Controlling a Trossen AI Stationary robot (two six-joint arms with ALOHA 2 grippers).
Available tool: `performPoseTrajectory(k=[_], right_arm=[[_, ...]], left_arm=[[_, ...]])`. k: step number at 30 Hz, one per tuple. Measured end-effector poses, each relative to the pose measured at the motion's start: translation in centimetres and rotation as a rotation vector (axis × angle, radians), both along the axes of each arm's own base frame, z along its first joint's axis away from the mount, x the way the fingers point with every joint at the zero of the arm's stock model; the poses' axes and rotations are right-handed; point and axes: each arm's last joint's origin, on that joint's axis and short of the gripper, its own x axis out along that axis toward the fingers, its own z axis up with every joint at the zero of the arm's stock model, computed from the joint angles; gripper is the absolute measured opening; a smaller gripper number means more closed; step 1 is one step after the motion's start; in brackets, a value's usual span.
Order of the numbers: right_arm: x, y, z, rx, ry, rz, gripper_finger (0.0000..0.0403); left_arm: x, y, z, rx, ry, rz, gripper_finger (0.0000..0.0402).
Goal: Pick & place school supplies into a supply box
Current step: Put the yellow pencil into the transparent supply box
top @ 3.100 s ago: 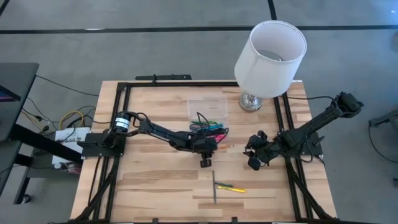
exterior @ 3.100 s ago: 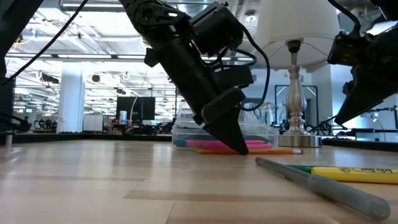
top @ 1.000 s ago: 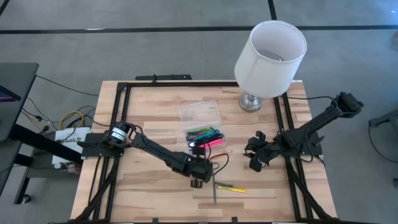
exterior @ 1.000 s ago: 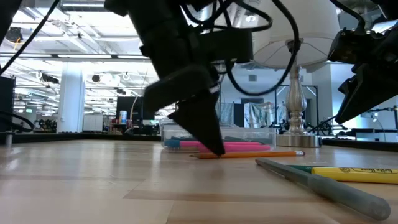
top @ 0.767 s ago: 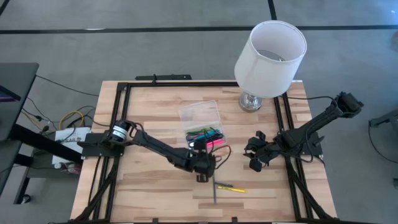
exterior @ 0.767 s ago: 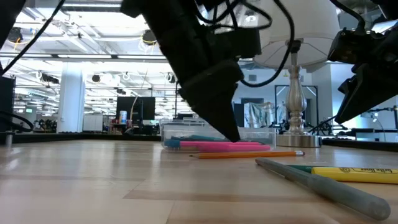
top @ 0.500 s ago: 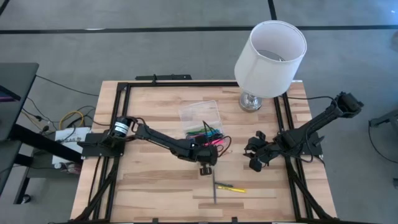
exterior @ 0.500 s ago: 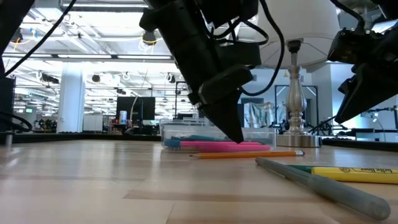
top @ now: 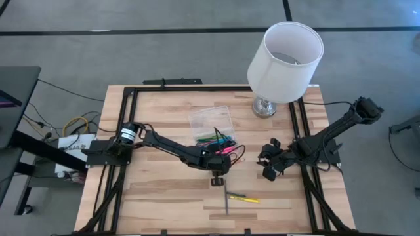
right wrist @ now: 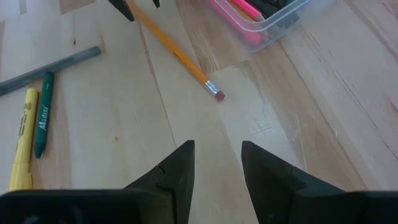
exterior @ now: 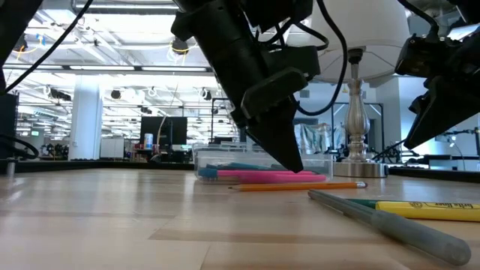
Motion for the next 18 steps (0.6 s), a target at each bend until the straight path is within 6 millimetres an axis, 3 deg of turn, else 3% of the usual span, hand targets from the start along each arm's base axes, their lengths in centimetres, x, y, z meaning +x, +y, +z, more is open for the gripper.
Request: performPoseTrajectory(k=[9, 18], right_arm=[[0.0, 0.0, 0.0, 0.001, -0.001, -0.001, 0.0124], [0.1, 0.0, 0.0, 0.001, -0.007, 0.003, 0.0124]], left_arm=[[0.2, 0.1, -1.8, -0.068, 0.064, 0.010, 0.0153], [0.2, -0.9, -1.9, -0.039, 0.103, -0.090, 0.0125]])
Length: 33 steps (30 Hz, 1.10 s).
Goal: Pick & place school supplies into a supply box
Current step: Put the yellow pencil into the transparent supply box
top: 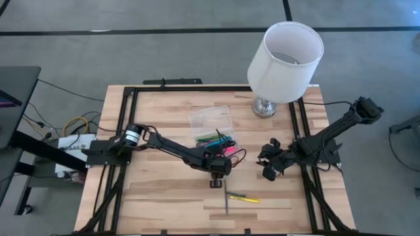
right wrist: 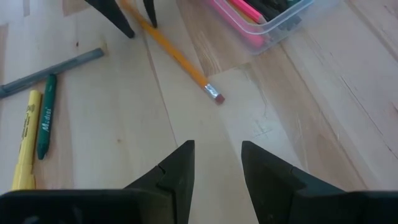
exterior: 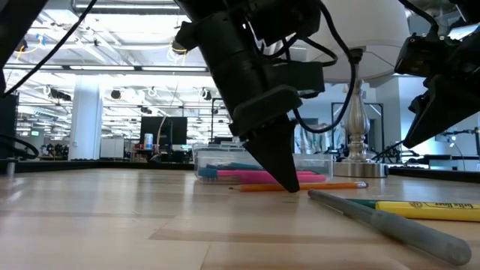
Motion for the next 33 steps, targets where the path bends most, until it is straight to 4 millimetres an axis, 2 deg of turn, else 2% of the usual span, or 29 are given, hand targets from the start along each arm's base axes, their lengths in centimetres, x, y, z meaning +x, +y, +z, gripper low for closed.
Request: performPoseTrajectory(k=[5, 12, 16, 20, 25, 33], right_arm=[[0.1, 0.1, 0.1, -0.015, -0.013, 0.041, 0.0124], [0.8, 0.9, 0.7, -0.050, -0.082, 0.315, 0.0124], [1.0, 0.7, 0.8, -0.093, -0.089, 0.374, 0.0124], [1.6, 0.5, 0.1, -0.061, -0.052, 0.410, 0.0124], [2.5, 0.9, -1.6, -0.055, 0.012, 0.448, 0.0124], [3.8, 2.4, -3.1, 0.004, -0.032, 0.420, 0.0124]], left_arm=[[-0.3, -0.7, -0.1, 0.009, 0.023, -0.069, 0.0102], [-0.6, -1.3, -0.1, 0.053, 0.039, -0.166, 0.0082], [-0.6, -1.3, -0.2, 0.088, 0.035, -0.197, 0.0067], [-0.4, -1.1, -0.2, 0.117, 0.015, -0.201, 0.0050], [0.3, -0.5, -0.1, 0.118, -0.046, -0.174, 0.0034], [0.6, -0.1, -0.1, 0.112, -0.074, -0.091, 0.0030]])
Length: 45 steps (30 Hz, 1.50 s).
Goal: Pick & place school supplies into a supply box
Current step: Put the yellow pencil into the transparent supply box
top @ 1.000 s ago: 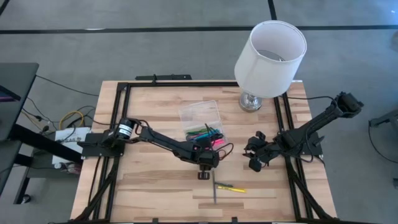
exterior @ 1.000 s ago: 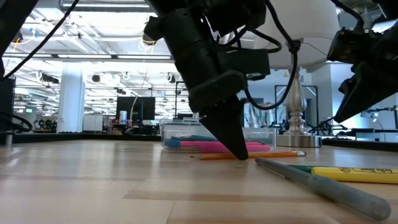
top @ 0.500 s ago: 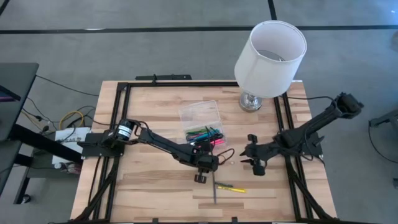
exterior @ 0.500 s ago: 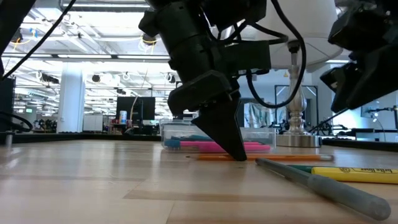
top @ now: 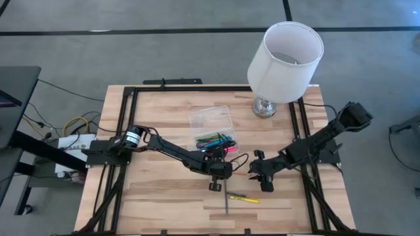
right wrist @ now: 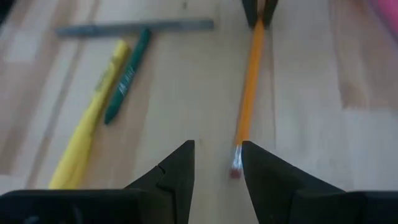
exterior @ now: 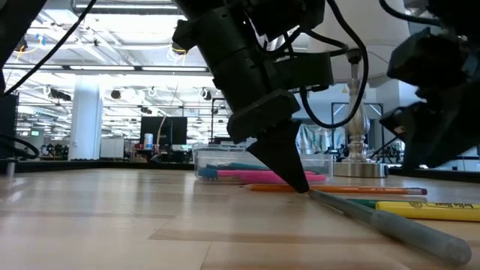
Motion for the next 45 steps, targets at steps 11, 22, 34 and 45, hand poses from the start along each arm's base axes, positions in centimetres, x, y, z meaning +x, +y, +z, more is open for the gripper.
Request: performPoseTrajectory(k=[11, 22, 34, 45], right_arm=[[0.4, 0.2, -2.3, 0.013, 0.089, -0.150, 0.0124], [0.0, -0.1, -2.6, -0.026, 0.144, -0.163, 0.0058], [-0.3, -0.2, -2.0, -0.024, 0.124, -0.144, 0.0007], [-1.2, -0.5, -1.1, -0.052, 0.139, -0.127, 0.0005]], left_arm=[[0.4, 0.0, 0.2, -0.014, -0.055, 0.025, 0.0030], [0.5, 0.0, 0.3, -0.020, -0.070, 0.041, 0.0030], [0.8, -0.1, 0.9, -0.044, -0.090, 0.089, 0.0038], [3.0, -0.5, 6.7, 0.017, -0.206, 0.143, 0.0106]])
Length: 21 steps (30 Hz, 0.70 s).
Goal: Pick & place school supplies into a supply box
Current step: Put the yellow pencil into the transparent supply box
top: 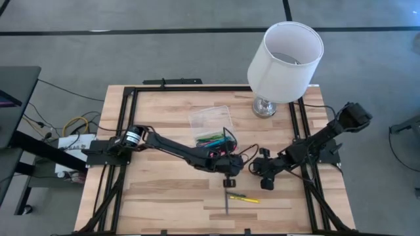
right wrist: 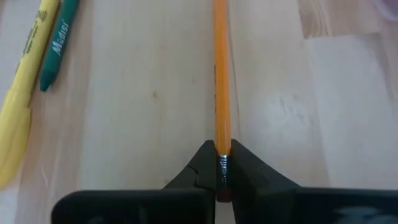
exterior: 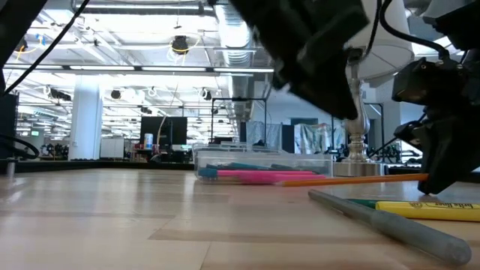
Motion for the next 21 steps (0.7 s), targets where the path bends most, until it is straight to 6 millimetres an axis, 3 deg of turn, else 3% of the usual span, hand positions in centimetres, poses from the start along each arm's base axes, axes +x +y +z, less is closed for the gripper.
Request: performPoseTrajectory(k=[11, 17, 21], right_arm=[[-0.6, -0.6, 2.1, -0.028, -0.084, 0.003, 0.0004], [-0.4, -2.1, 3.9, -0.062, -0.161, -0.011, 0.0004], [0.4, -3.4, 5.4, -0.138, -0.148, -0.001, 0.0004]], left_arm=[[-1.6, 1.4, 7.5, 0.267, 0.110, 0.320, 0.0125], [-3.2, 2.1, 7.8, 0.272, 0.224, 0.404, 0.0124], [-4.3, 1.5, 8.2, 0.298, 0.250, 0.430, 0.0124]])
